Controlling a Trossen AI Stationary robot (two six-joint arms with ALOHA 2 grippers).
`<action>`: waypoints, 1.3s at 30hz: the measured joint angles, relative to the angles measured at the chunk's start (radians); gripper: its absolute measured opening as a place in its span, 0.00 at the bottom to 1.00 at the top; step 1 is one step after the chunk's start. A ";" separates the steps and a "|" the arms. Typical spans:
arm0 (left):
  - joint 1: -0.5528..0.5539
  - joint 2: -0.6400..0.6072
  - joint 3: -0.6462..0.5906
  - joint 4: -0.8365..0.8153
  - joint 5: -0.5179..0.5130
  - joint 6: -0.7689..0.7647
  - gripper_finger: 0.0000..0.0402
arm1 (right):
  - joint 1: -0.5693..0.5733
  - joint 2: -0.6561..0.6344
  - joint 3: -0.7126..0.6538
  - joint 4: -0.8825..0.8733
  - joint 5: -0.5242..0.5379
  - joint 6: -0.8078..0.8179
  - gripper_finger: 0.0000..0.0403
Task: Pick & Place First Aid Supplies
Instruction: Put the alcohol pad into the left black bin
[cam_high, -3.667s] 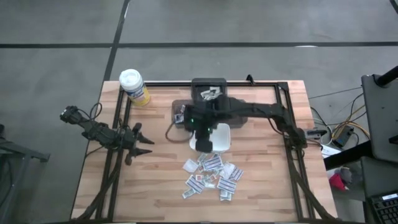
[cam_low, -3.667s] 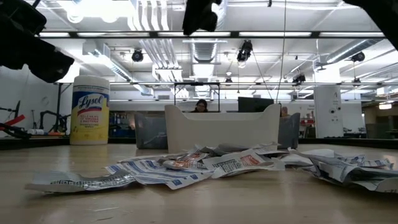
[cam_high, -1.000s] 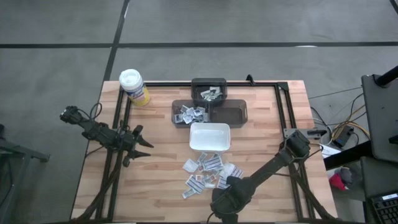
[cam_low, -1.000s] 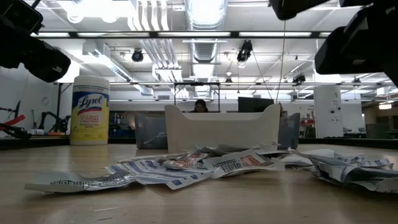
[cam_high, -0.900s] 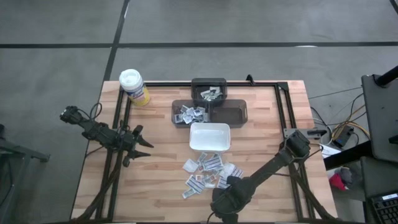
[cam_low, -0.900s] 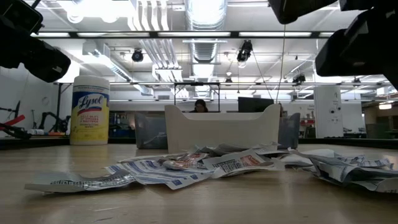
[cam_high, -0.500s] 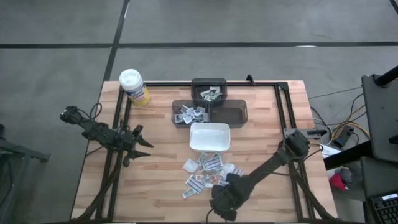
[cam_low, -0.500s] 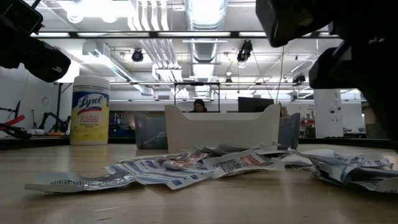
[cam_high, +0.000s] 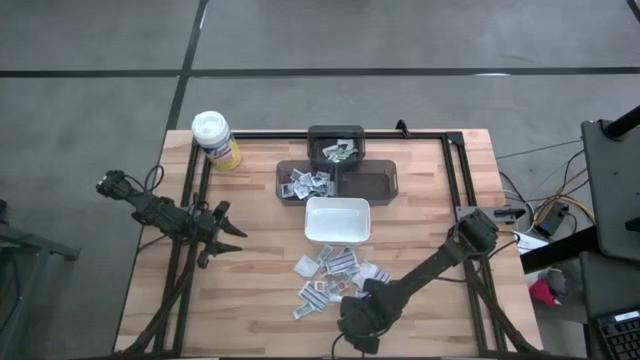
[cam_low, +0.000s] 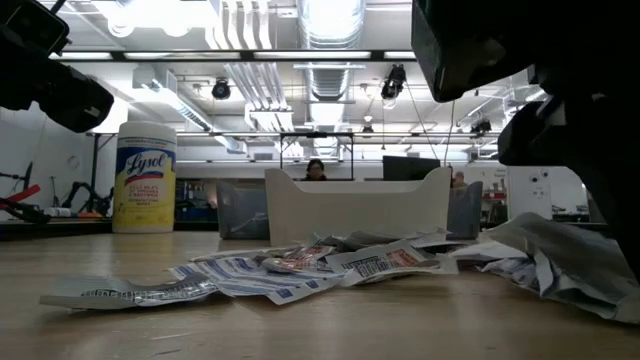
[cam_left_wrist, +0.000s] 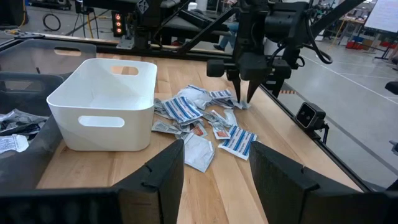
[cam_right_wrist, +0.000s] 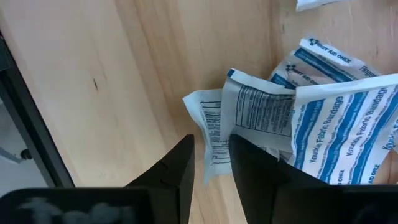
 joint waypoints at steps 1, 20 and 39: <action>0.000 0.000 0.000 0.000 0.000 0.000 0.44 | 0.000 0.000 -0.001 0.000 0.000 0.009 0.24; 0.000 0.000 0.000 -0.001 0.000 0.014 0.44 | -0.003 -0.011 -0.007 -0.023 -0.084 0.053 0.02; 0.000 0.000 0.000 -0.001 -0.001 0.016 0.44 | -0.127 -0.221 -0.007 -0.006 -0.037 -0.061 0.02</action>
